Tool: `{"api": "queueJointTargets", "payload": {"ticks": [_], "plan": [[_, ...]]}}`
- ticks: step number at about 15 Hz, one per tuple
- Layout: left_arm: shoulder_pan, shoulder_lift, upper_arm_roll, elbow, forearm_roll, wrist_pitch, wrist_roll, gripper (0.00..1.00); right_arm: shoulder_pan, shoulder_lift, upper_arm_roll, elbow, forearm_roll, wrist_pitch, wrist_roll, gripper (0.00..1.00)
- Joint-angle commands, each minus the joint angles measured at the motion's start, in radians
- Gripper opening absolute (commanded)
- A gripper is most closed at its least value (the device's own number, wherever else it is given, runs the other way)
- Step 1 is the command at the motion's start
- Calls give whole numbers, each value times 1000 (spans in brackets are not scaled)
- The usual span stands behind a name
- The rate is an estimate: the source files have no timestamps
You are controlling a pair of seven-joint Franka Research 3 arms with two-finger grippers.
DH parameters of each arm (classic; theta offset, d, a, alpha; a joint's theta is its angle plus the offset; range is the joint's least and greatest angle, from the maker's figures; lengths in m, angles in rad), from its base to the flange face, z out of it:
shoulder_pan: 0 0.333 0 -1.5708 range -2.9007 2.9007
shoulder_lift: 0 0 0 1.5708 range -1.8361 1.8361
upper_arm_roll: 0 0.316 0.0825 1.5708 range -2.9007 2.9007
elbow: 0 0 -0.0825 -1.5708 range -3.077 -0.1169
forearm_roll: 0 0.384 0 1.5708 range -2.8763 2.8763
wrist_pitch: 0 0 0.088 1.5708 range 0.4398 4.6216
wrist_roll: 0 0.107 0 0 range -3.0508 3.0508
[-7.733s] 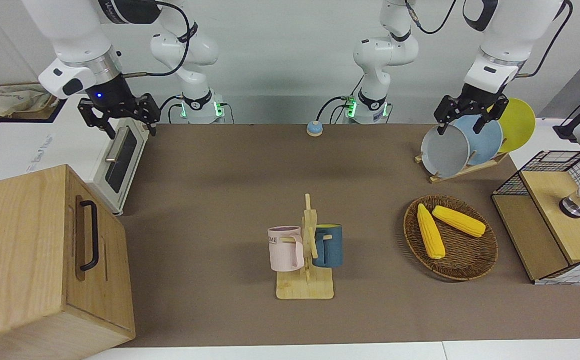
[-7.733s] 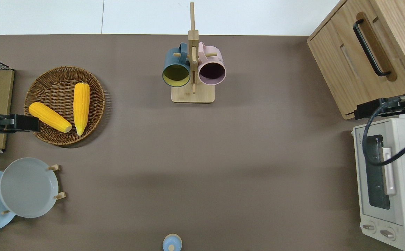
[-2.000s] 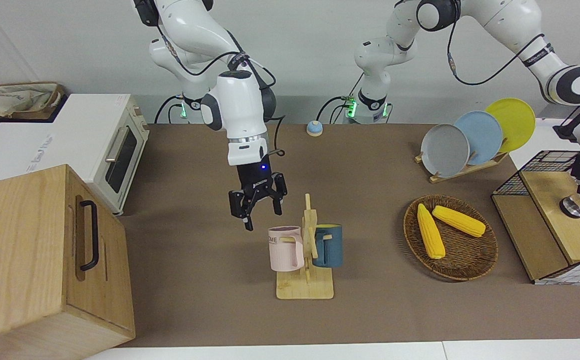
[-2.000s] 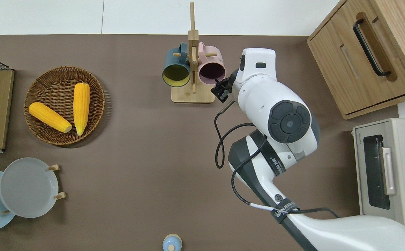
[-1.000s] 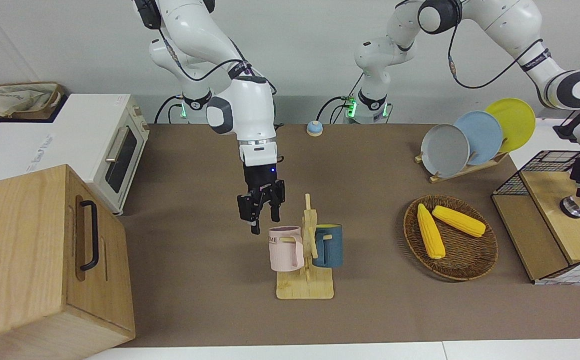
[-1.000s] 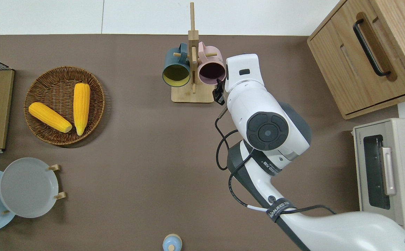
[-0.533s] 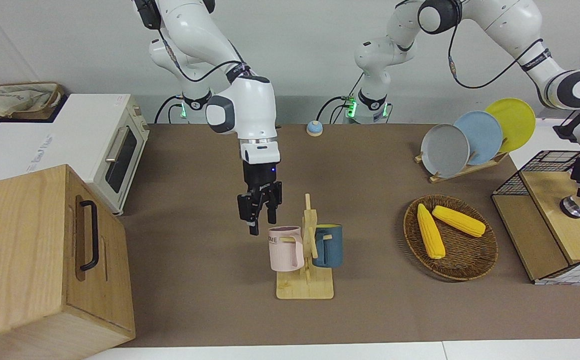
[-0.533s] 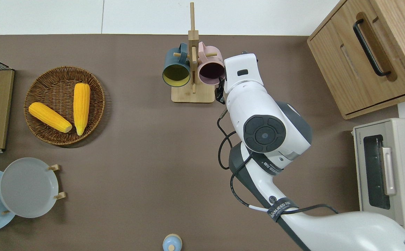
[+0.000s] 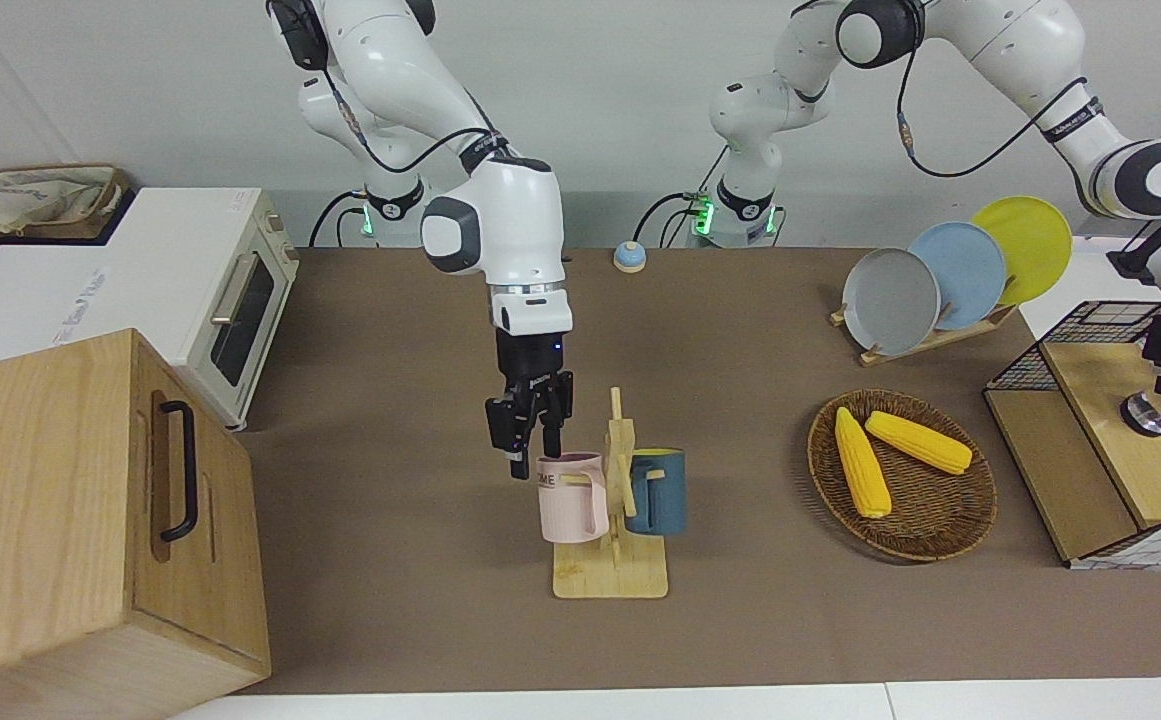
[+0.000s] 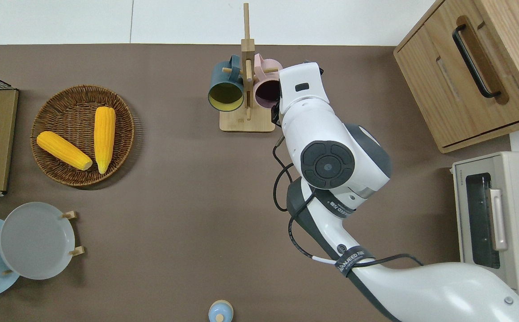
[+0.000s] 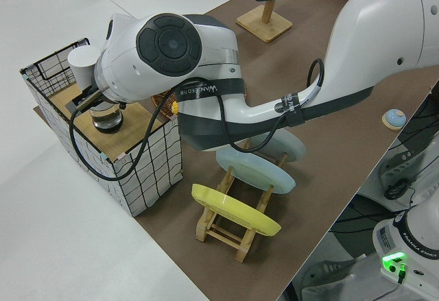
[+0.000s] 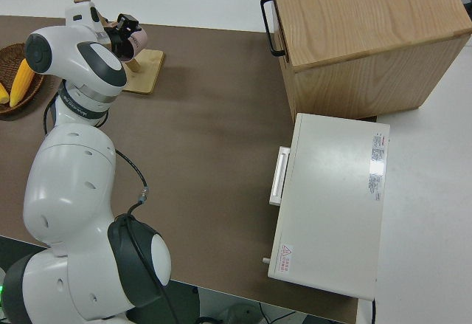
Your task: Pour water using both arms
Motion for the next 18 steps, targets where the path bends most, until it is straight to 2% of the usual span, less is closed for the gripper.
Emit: {"api": "queueJointTargets", "payload": {"ticks": [1,3,7,11,15,16,18], "plan": [[6,13,-8,17,-24,15,15,987,4,28,-4,34,-10,-13,-5,569],[4,13,-8,17,-24,15,14,987,2,34,-5,39,-5,-13,3,517],[6,11,-8,17,-24,15,14,987,5,47,-16,63,73,-13,3,506],[4,11,-8,19,-22,15,11,908,5,58,-16,77,74,-13,10,421],[4,11,-8,19,-24,15,9,855,10,60,-16,85,93,-13,23,414],[4,11,-8,19,-22,15,-2,750,10,61,-18,85,94,-13,23,414],[3,11,-8,20,-22,15,-12,447,10,63,-16,85,96,-15,27,414]]}}
